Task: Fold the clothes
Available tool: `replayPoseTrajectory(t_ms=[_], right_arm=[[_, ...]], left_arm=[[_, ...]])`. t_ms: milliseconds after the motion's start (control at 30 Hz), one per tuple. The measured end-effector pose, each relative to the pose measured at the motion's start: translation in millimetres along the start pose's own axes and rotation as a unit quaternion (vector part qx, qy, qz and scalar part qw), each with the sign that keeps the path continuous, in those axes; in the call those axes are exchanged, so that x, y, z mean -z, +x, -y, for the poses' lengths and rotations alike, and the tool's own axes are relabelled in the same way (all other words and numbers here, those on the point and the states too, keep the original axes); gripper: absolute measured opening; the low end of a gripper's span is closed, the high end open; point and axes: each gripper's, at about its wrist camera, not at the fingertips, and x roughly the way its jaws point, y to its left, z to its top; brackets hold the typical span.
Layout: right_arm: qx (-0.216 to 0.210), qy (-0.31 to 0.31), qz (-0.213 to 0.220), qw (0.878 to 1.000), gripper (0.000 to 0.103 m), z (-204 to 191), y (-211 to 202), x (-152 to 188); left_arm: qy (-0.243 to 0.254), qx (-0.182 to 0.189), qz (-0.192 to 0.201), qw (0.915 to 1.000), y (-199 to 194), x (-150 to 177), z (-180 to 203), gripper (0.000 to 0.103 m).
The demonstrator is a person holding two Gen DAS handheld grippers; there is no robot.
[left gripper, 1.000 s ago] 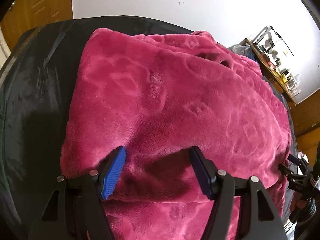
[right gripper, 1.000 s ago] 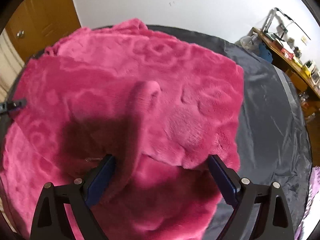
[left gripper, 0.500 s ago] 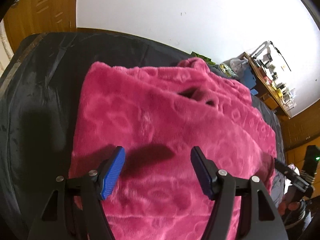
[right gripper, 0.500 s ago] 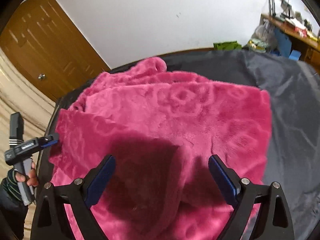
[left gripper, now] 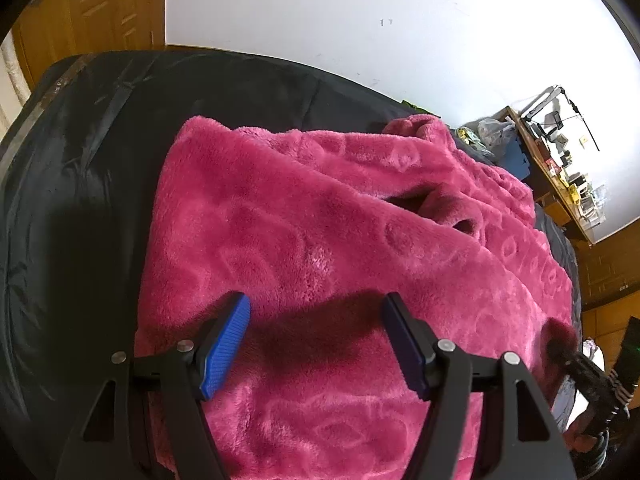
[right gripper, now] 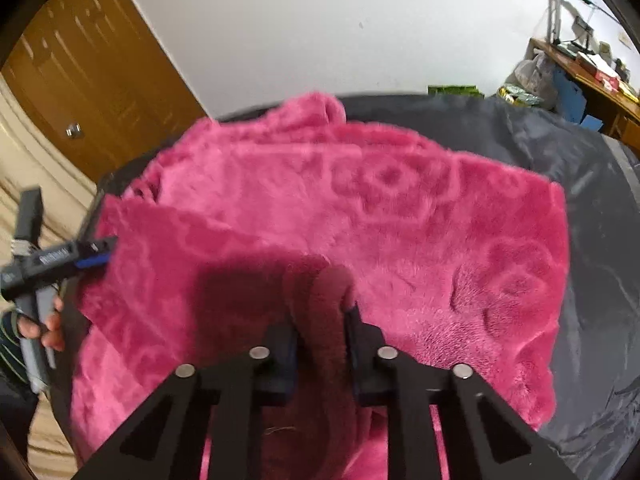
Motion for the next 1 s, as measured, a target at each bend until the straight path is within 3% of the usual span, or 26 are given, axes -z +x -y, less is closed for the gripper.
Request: replayPoseTrajectory(t_ms=[133, 233, 433, 500, 600, 667, 700, 733, 867, 1000], right_arm=[[-0.002, -0.003, 0.072, 0.997, 0.016, -9.8, -46.8, -13.2], [0.034, -0.011, 0.108, 0.994, 0.016, -11.0, -71.0, -25.3], [0.09, -0.014, 0.047, 0.995, 0.017, 15.5, -29.5, -26.9], [0.093, -0.008, 0.007, 0.996, 0.018, 25.6, -8.3, -21.0], [0.106, 0.002, -0.016, 0.994, 0.025, 35.6, 2.0, -14.0], [0.119, -0.001, -0.011, 0.993, 0.04, 35.9, -3.1, -12.4], [0.126, -0.003, -0.006, 0.992, 0.058, 35.7, -6.1, -12.0], [0.129, -0.004, 0.0, 0.992, 0.063, 34.3, -10.2, -12.1], [0.1, -0.014, 0.033, 0.994, 0.063, 13.9, -35.3, -8.7], [0.067, -0.05, 0.012, 0.996, 0.063, -17.6, -28.7, 7.5]], left_arm=[[-0.014, 0.006, 0.022, 0.9996, -14.7, -1.5, -2.1, 0.073], [-0.016, 0.004, 0.037, 0.9992, -21.6, -2.8, -0.2, 0.077], [0.017, -0.04, 0.025, 0.9987, 3.6, -2.3, 1.8, 0.078], [0.027, -0.057, 0.023, 0.9978, 12.8, -0.5, -3.2, 0.078], [0.043, -0.064, 0.024, 0.9968, 14.3, 1.1, -4.9, 0.078], [0.043, -0.06, 0.022, 0.997, 8.8, -0.5, -5.0, 0.078], [0.038, -0.053, 0.024, 0.9976, 3.6, -1.0, -5.8, 0.078], [0.032, -0.045, 0.026, 0.9981, -2.7, -0.9, -6.8, 0.078], [0.04, -0.009, 0.035, 0.9986, -29.0, 7.4, -4.3, 0.078], [0.082, 0.009, 0.019, 0.9964, -38.3, 26.8, 7.7, 0.078]])
